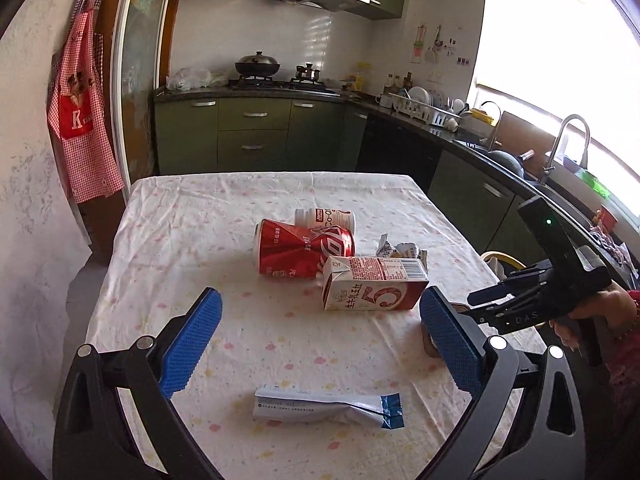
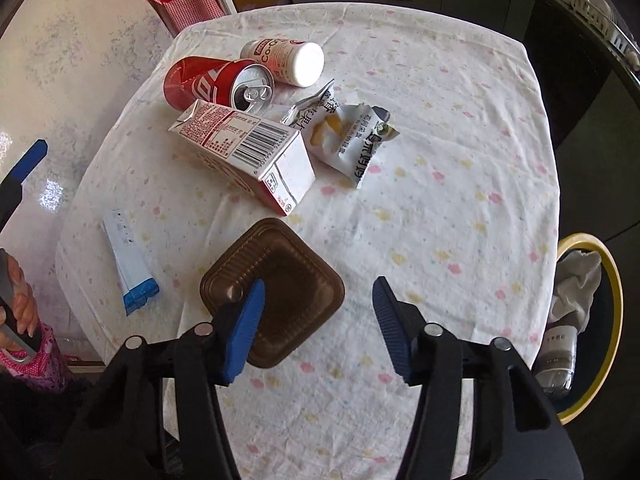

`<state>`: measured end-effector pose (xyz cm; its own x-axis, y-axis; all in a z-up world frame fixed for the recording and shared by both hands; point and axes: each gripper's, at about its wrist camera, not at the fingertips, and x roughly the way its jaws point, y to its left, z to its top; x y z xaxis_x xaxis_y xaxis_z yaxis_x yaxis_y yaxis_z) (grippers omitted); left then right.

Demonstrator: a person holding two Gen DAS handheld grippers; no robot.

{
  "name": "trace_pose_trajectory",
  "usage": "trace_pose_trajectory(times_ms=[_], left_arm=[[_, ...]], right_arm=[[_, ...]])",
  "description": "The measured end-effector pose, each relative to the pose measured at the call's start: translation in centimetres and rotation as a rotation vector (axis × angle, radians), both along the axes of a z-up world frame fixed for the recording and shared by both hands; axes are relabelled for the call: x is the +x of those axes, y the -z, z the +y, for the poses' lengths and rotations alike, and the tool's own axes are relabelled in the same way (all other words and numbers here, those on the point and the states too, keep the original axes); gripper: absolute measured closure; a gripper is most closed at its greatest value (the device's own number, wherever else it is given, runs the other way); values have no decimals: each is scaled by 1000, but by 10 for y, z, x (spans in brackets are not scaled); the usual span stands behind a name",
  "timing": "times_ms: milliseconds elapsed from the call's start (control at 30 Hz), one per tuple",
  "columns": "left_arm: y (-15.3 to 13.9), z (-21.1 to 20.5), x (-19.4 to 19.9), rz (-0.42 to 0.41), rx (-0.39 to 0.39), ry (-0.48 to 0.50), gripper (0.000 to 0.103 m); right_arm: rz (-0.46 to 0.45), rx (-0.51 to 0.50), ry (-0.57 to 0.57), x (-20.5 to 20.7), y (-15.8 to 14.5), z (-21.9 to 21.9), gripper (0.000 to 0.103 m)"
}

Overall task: Collect trash
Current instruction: 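Grasp the brown plastic tray with the right gripper, then carry the brown tray with the right gripper into the bin and release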

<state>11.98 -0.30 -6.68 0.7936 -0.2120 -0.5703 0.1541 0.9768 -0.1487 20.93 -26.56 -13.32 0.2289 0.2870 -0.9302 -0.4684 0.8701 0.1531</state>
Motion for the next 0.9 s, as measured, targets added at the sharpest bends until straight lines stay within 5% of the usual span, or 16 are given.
trace_pose_trajectory(times_ms=[333,500,900], left_arm=[[3,-1,0,13,-7,7,5],[6,-5,3,22,-5,16,5],[6,-16,3,27,9,36,5]], right_arm=[[51,-100,-91,27,18,25,68],[55,-92,-106,26,23,23,96],[8,0,-8,4,-2,-38,99]])
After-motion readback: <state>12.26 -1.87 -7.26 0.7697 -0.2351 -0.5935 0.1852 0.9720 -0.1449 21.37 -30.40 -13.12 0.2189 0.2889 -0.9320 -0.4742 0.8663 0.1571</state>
